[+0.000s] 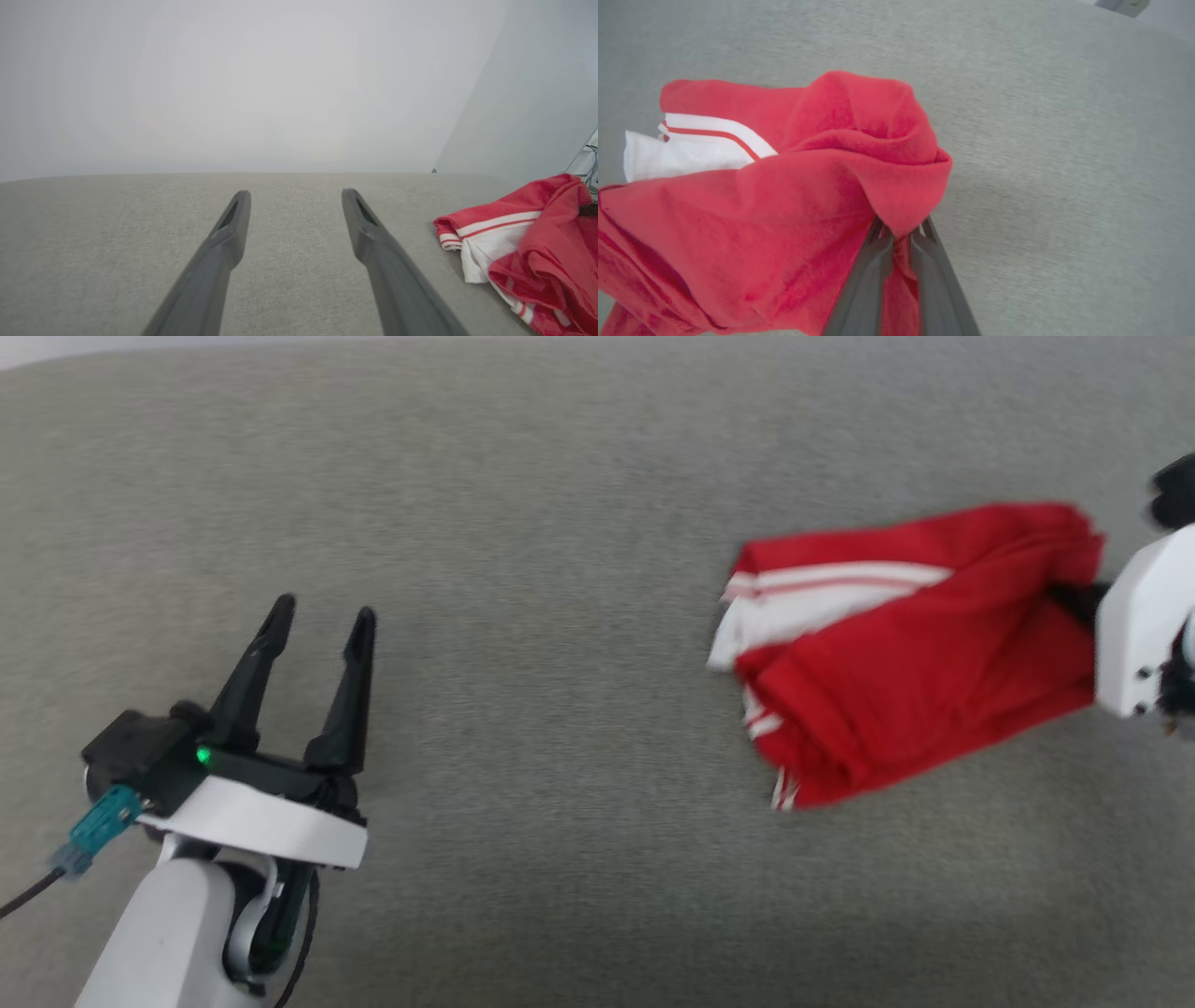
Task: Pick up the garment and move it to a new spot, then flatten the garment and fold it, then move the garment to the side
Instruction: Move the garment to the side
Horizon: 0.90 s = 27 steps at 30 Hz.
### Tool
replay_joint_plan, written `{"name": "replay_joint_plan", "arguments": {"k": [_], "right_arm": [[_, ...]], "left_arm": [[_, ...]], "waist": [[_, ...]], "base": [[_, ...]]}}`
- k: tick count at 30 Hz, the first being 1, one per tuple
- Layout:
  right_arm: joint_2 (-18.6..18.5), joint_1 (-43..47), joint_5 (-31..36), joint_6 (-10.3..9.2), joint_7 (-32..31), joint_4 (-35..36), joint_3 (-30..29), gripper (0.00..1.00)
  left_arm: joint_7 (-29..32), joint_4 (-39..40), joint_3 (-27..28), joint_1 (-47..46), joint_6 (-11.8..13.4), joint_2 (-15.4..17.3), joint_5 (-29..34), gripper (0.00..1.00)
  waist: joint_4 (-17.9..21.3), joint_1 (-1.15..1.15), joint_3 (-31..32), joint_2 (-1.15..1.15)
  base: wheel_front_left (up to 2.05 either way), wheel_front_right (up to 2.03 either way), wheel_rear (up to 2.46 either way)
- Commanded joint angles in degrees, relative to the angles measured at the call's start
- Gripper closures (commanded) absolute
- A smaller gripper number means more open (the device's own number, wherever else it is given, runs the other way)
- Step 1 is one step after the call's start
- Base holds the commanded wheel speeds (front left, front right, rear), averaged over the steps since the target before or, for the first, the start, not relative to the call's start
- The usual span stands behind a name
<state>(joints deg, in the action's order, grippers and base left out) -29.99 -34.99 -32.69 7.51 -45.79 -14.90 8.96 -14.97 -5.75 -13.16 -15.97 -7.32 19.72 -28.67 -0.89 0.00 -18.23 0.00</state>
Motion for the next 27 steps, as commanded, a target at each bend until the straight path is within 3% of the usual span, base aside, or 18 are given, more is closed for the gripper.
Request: {"name": "replay_joint_plan", "arguments": {"k": [1, 15, 27], "right_arm": [[-0.3, -1.0, 0.5, -0.03, 0.8, -0.1, -0.3, 1.0], [-4.7, -7.8, 9.3, -0.03, 10.6, -6.7, -3.6, 1.0], [-7.9, -13.7, 16.9, -0.04, 19.7, -15.7, -4.5, 1.0]], "left_arm": [[-0.3, 0.2, -0.6, -1.1, -0.2, 0.2, 0.3, 0.0], [-0.3, -0.1, -8.5, -8.6, -0.2, 2.3, 1.7, 0.0], [-0.3, -0.6, -15.5, -15.1, -0.2, 2.8, 1.3, 0.0]], "waist": [[1.9, 0.0, -1.2, 0.0], [9.6, 0.0, -4.4, 0.0], [11.6, 0.0, -7.9, 0.0]], "base": [[0.0, 0.0, 0.0], [0.0, 0.0, 0.0], [0.0, 0.0, 0.0]]}}
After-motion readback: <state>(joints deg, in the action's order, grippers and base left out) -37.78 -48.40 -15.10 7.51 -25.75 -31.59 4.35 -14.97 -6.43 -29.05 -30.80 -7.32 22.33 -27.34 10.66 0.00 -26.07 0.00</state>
